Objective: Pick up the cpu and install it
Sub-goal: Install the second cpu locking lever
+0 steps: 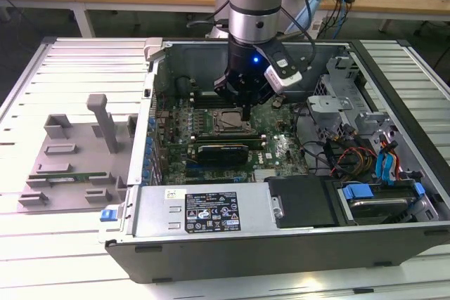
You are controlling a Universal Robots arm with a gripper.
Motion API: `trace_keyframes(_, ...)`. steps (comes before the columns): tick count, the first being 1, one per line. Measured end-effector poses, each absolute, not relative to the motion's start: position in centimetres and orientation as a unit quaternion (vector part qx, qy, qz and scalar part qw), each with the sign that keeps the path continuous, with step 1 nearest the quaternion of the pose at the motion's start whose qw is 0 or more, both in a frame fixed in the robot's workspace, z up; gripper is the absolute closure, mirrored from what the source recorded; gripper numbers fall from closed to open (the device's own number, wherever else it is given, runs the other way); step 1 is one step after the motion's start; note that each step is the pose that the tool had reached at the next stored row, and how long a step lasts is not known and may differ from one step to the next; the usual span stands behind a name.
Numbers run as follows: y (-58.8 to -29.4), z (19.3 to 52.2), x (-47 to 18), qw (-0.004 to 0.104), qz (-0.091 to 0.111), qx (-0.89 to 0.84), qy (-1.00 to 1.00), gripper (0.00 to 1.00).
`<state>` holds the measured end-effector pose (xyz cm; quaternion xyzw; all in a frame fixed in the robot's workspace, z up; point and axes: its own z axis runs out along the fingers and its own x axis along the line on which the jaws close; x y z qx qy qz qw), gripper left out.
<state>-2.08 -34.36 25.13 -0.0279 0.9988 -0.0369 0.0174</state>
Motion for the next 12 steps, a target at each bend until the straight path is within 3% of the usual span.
trace_keyframes(12, -36.2, 24.9, -2.1, 0.017, -0.037, -0.028, 0.999, 0.89)
